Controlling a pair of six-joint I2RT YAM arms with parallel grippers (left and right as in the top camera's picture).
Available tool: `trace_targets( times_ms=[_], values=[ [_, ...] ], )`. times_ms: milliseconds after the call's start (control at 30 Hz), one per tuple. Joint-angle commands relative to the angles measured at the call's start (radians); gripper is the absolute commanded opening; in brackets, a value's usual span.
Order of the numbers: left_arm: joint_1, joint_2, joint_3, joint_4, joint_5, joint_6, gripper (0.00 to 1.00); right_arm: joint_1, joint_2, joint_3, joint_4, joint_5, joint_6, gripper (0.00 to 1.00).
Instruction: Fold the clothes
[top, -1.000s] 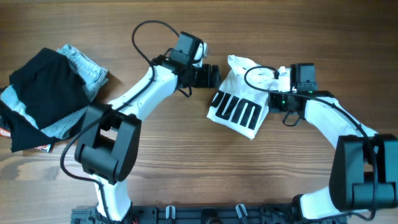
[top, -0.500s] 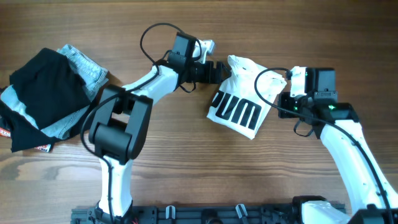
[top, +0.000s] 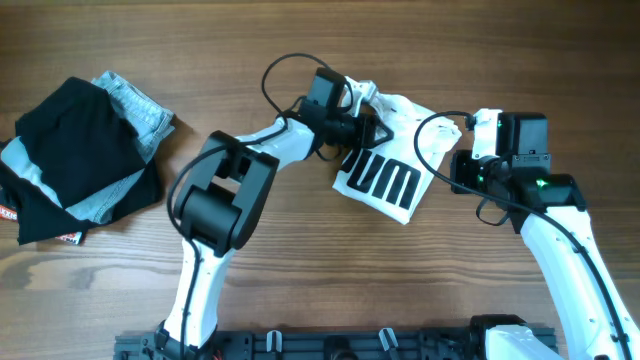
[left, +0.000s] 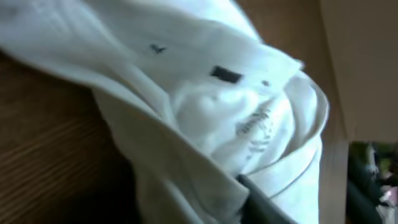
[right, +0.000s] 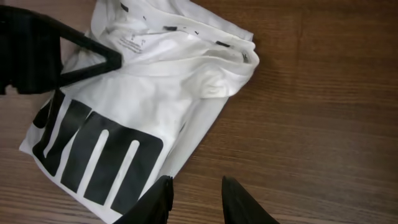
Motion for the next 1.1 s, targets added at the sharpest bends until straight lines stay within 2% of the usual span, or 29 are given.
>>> trace_targets(
  times_ms=[0, 33, 67, 267, 367, 467, 633, 767, 867, 1067],
  values=[
    [0.005, 0.037, -0.016, 0.027, -0.016, -0.052, 0.15, 0.001, -0.018, 0.005, -0.001, 0.011, 0.015, 0.31],
    [0.009, 0.036, -0.015, 0.039, -0.016, -0.052, 0.06, 0.001, -0.018, 0.005, -0.001, 0.011, 0.014, 0.31],
    [0.016, 0.033, -0.013, 0.045, -0.016, -0.052, 0.04, 0.001, -0.018, 0.005, -0.001, 0.011, 0.014, 0.31],
    [0.114, -0.066, -0.004, 0.04, -0.027, -0.051, 0.04, 0.001, -0.018, 0.005, 0.0, 0.014, 0.013, 0.31],
    [0.198, -0.159, -0.004, -0.035, -0.06, -0.046, 0.04, 0.001, -0.018, 0.005, 0.0, 0.014, 0.014, 0.31],
    [0.27, -0.258, -0.004, -0.184, -0.166, 0.032, 0.04, 0.001, -0.018, 0.005, 0.0, 0.014, 0.014, 0.31],
    [0.38, -0.449, -0.004, -0.428, -0.499, 0.191, 0.04, 0.001, -0.018, 0.005, 0.0, 0.014, 0.014, 0.31],
    [0.476, -0.567, -0.004, -0.542, -0.672, 0.216, 0.04, 0.001, -0.018, 0.005, 0.0, 0.014, 0.013, 0.31],
    [0.625, -0.655, -0.004, -0.594, -0.693, 0.215, 0.04, 0.001, -0.018, 0.005, 0.0, 0.014, 0.014, 0.31],
    [0.874, -0.662, -0.004, -0.608, -0.693, 0.212, 0.04, 0.001, -0.018, 0.005, 0.0, 0.014, 0.014, 0.31]
  ],
)
